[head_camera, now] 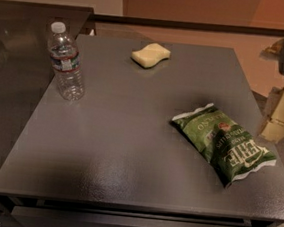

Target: Move green jalapeno chip bag near sponge

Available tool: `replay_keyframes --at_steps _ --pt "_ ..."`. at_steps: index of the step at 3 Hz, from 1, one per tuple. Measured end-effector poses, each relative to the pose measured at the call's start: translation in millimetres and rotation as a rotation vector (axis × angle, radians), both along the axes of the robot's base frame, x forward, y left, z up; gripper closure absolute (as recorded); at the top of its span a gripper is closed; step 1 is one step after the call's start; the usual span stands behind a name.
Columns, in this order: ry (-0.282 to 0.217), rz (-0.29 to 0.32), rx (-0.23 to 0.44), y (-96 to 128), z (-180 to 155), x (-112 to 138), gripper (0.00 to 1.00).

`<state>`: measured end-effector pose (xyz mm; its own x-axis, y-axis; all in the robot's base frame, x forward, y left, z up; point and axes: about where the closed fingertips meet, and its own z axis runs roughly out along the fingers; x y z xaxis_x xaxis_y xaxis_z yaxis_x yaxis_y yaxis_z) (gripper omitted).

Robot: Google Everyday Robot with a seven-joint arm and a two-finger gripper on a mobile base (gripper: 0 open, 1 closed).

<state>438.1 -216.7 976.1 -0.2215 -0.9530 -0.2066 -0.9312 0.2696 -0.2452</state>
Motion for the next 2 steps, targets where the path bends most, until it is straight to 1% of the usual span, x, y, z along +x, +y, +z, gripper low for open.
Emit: replay_keyframes --at_steps 1,2 --pt "0.000 0.000 0.000 0.0 0.0 0.0 0.00" --pt "0.003 -0.021 0.001 -0.4 -2.7 2.8 0.00"
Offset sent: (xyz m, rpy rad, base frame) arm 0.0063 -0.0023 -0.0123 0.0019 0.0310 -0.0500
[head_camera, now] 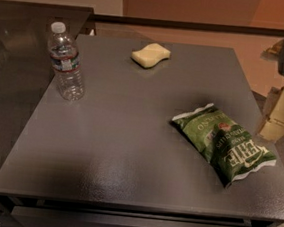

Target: Move green jalapeno chip bag near sponge

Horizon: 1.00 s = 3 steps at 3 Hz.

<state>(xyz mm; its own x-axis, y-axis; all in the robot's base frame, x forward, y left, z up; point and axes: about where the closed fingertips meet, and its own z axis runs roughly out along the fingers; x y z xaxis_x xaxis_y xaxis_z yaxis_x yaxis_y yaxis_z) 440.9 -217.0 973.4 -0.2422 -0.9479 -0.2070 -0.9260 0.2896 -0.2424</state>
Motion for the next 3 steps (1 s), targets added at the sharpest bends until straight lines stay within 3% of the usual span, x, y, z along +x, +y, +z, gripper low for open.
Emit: replay_keyframes --at_steps 1,3 --pt "0.028 -0.069 0.023 3 -16 7 0.00" --pt "0.060 -0.345 0.035 5 -48 22 0.00"
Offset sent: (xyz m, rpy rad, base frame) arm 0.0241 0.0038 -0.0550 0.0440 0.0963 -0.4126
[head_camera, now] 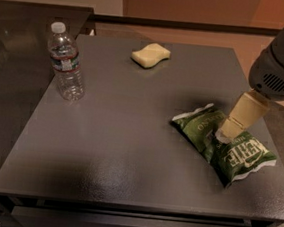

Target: Move green jalapeno chip bag near sponge

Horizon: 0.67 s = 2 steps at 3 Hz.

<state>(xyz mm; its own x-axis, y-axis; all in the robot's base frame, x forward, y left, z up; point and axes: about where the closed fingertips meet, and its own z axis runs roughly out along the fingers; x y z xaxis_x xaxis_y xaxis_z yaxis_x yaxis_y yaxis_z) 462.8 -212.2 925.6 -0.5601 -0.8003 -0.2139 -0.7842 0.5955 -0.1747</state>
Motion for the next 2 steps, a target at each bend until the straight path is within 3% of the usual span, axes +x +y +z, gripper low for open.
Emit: replay_keyframes --at_steps 1,2 --pt "0.013 -0.111 0.022 2 -21 7 0.00" --pt "0.043 -0.178 0.033 4 -42 10 0.00"
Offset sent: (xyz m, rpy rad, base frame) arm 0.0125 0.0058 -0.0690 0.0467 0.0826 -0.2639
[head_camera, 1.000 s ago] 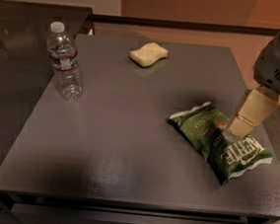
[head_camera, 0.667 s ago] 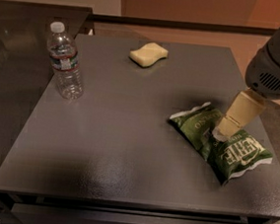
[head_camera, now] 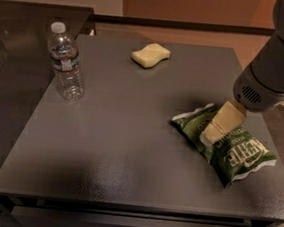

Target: Move green jalapeno chip bag near sponge

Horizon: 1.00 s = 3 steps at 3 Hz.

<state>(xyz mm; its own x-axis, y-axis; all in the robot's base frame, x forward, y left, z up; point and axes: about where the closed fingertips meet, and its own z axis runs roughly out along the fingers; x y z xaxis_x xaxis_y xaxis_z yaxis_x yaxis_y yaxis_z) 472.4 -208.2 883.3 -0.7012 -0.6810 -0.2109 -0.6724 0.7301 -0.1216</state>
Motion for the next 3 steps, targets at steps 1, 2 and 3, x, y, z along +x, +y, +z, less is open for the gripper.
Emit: replay_keyframes --at_steps 1,2,3 --pt "0.040 -0.038 -0.005 3 -22 0 0.00" --pt "0.075 -0.064 -0.015 2 -38 -1 0.00" --pt "0.108 -0.089 -0.027 1 -47 -1 0.18"
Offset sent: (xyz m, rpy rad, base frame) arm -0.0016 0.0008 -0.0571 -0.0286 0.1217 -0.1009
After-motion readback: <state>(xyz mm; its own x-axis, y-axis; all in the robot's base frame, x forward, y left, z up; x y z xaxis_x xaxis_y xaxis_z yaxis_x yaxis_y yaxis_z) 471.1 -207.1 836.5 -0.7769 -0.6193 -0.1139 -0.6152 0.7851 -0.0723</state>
